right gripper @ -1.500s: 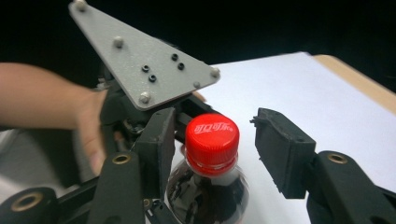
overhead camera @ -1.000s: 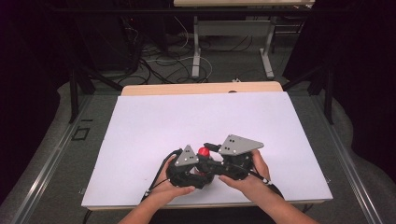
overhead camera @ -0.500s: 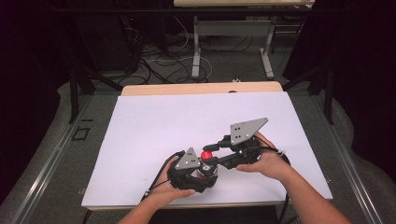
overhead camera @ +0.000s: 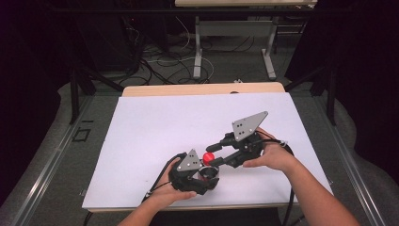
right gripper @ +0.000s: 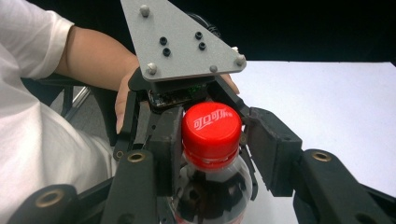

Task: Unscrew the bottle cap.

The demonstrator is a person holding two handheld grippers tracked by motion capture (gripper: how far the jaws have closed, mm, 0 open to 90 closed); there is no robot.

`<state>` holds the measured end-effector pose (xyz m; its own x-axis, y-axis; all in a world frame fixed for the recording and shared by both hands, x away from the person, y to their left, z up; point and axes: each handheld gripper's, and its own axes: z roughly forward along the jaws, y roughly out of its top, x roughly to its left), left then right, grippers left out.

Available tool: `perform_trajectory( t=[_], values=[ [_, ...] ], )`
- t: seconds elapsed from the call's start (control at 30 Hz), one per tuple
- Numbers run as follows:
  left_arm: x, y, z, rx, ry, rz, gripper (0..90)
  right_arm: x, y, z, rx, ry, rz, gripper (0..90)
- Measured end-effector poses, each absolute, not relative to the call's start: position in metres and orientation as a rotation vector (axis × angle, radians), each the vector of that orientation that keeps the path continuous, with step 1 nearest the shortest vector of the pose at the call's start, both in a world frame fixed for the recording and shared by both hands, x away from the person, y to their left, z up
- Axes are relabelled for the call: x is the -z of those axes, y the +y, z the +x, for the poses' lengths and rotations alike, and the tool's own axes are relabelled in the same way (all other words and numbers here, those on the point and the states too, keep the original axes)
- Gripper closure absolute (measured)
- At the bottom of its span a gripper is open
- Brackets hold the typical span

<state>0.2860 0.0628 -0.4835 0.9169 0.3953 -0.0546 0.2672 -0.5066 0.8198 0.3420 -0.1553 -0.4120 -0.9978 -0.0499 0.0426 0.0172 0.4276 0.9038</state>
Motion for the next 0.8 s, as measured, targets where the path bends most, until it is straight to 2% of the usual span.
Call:
perform_trajectory(
  t=[0.2, 0.57, 0.8],
  values=[
    [0.484, 0.064, 0.288, -0.19, 0.505, 2.128, 29.8, 0.41, -0.159, 0.338, 1.672, -2.621, -0.062, 53.9],
    [0.483, 0.068, 0.292, -0.215, 0.562, 2.11, 29.7, 0.413, -0.143, 0.296, 1.851, -2.671, -0.563, 48.2],
    [0.483, 0.068, 0.292, -0.226, 0.58, 2.11, 29.7, 0.42, -0.132, 0.286, 1.941, -2.638, -0.846, 48.7]
  ],
)
